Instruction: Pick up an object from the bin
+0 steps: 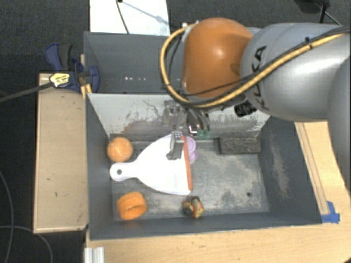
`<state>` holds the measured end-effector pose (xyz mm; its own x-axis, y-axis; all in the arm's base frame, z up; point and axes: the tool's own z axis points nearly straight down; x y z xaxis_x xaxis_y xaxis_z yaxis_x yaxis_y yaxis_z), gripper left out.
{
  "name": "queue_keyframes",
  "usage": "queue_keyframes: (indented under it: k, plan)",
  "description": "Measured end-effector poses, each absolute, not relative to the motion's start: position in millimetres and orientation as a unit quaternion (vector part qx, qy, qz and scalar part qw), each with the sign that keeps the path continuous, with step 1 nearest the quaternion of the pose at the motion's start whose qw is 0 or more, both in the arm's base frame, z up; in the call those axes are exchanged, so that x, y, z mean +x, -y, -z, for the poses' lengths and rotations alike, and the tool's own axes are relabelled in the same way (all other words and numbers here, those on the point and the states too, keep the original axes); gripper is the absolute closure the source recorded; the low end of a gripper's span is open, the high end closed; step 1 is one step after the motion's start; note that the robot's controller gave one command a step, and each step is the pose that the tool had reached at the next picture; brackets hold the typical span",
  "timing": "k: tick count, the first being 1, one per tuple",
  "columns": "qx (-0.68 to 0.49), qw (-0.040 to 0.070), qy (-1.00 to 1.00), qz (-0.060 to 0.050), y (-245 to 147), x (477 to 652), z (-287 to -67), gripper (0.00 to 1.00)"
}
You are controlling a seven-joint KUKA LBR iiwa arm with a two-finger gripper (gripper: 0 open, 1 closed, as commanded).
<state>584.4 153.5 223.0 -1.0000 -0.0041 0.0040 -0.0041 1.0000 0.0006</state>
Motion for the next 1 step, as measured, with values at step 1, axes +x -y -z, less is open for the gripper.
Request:
queue_keyframes:
  k: [1]
  plan:
    - [0.0,-0.002,1.0,0.001,-152.5,585.7,-228.2,0.0]
